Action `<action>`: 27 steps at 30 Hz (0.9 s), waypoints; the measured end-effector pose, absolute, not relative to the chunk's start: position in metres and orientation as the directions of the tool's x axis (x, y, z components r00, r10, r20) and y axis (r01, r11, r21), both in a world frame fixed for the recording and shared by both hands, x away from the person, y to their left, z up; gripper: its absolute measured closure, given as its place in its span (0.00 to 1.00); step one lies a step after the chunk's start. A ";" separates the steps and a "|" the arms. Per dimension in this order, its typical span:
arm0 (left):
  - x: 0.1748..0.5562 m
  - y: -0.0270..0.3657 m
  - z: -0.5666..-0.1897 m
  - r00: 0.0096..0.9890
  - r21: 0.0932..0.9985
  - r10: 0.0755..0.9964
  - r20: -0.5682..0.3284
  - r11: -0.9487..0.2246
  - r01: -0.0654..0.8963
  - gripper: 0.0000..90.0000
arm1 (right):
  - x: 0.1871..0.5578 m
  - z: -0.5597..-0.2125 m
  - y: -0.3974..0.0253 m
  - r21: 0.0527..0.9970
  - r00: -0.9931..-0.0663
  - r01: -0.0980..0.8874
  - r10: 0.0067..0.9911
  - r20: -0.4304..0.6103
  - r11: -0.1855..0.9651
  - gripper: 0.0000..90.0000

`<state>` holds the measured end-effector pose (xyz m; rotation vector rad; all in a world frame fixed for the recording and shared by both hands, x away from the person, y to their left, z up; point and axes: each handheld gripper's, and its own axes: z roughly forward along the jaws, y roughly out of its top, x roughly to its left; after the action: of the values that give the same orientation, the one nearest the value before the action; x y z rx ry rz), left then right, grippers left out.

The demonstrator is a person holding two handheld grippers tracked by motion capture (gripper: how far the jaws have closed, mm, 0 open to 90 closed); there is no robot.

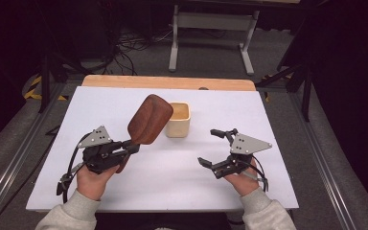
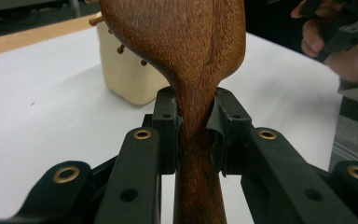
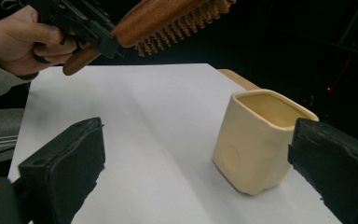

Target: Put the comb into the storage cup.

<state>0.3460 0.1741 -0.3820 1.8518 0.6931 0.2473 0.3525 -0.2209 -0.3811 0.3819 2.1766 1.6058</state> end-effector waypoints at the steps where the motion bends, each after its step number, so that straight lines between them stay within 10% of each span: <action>1: 0.346 0.172 -0.383 0.810 0.913 0.566 -0.151 -0.235 0.334 0.83 | 0.353 -0.380 -0.219 0.953 -0.882 -0.022 0.443 -0.161 0.303 0.05; 27: 0.351 0.133 -0.396 0.868 0.927 0.491 -0.075 -0.287 0.242 0.83 | 0.380 -0.350 -0.178 0.944 -0.910 0.019 0.397 -0.120 0.330 0.04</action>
<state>0.3507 0.1328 -0.3965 1.8789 0.5463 0.2678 0.3798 -0.1776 -0.3502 0.3710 2.2706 1.6044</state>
